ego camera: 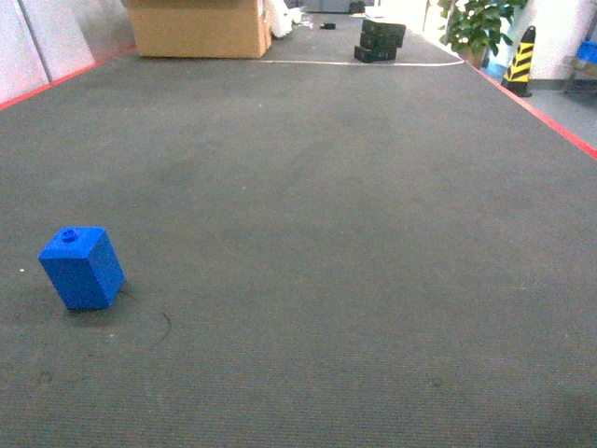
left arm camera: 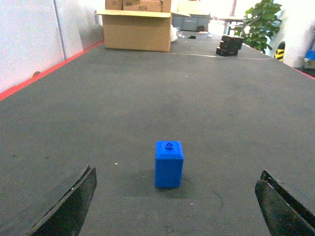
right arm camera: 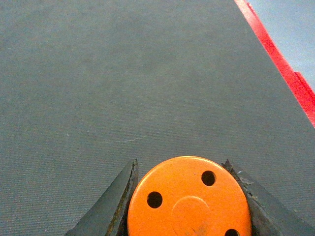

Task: Sort blue parts and orange caps into right shelf containers

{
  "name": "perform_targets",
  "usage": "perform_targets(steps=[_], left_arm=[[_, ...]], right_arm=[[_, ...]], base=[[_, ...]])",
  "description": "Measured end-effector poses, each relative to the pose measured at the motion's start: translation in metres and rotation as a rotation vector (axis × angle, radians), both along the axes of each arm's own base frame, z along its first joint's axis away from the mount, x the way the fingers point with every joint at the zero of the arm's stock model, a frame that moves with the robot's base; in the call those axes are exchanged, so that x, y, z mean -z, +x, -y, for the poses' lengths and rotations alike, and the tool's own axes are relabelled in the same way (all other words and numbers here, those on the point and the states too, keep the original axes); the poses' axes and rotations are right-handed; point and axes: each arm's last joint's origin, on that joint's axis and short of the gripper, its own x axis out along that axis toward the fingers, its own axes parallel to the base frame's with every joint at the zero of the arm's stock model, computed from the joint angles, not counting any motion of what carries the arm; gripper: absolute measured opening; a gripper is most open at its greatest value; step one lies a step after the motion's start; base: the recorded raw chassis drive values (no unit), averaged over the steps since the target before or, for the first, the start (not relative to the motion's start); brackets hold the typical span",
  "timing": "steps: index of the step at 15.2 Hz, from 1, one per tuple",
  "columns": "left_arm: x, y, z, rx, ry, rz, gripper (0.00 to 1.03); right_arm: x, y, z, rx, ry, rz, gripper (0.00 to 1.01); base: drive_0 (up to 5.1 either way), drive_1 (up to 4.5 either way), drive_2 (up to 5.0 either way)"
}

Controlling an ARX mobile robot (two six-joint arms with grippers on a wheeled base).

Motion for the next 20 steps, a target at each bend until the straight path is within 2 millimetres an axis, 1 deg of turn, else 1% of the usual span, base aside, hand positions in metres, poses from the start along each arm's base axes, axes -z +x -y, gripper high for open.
perform_targets(steps=[1,2,3,4,6,8,10,13,15,16,17,18,19,20], left_arm=[[0.002,0.0,0.0,-0.013,0.004,-0.031,0.98],[0.001,0.002,0.002,-0.074,0.035,-0.193,0.98],[-0.002,0.01,0.004,-0.074,0.052,-0.234,0.98],[-0.008,0.02,0.006,-0.061,0.064,-0.259,0.98],[-0.022,0.051,0.011,-0.014,0.084,-0.287,0.98],[-0.026,0.063,0.012,0.012,0.08,-0.296,0.98],[-0.029,0.083,0.014,0.045,0.073,-0.324,0.98],[-0.028,0.129,0.018,0.07,0.057,-0.426,0.98],[-0.02,0.175,0.02,0.076,0.028,-0.494,0.98],[-0.016,0.187,0.02,0.072,0.019,-0.514,0.98],[-0.01,0.199,0.019,0.059,0.017,-0.532,0.98],[-0.005,0.207,0.018,0.058,0.003,-0.566,0.98],[0.006,0.221,0.015,0.045,-0.007,-0.605,0.98],[0.012,0.243,0.009,0.013,-0.013,-0.625,0.98]], right_arm=[[-0.001,-0.002,0.001,0.01,-0.002,0.008,0.44],[-0.001,-0.002,0.002,0.016,-0.004,0.01,0.44],[0.0,-0.002,0.001,0.014,-0.003,0.003,0.44],[0.0,-0.002,0.001,0.01,-0.002,0.007,0.44],[0.0,-0.002,0.001,0.011,-0.002,0.005,0.44],[0.0,-0.002,0.001,0.011,-0.002,0.006,0.44],[0.0,-0.002,0.001,0.011,-0.002,0.005,0.44],[0.0,-0.002,0.001,0.011,-0.002,0.006,0.44],[0.0,-0.002,0.001,0.011,-0.002,0.006,0.44],[0.0,-0.002,0.001,0.011,-0.002,0.006,0.44],[0.0,-0.002,0.001,0.011,-0.002,0.006,0.44],[0.0,-0.002,0.001,0.011,-0.002,0.006,0.44],[0.0,-0.002,0.001,0.011,-0.002,0.006,0.44],[0.0,-0.002,0.001,0.011,-0.002,0.006,0.44]], base=[[0.0,0.0,0.0],[0.0,0.0,0.0],[0.0,0.0,0.0],[0.0,0.0,0.0],[0.0,0.0,0.0],[0.0,0.0,0.0],[0.0,0.0,0.0],[0.0,0.0,0.0],[0.0,0.0,0.0],[0.0,0.0,0.0],[0.0,0.0,0.0],[0.0,0.0,0.0],[0.0,0.0,0.0],[0.0,0.0,0.0]])
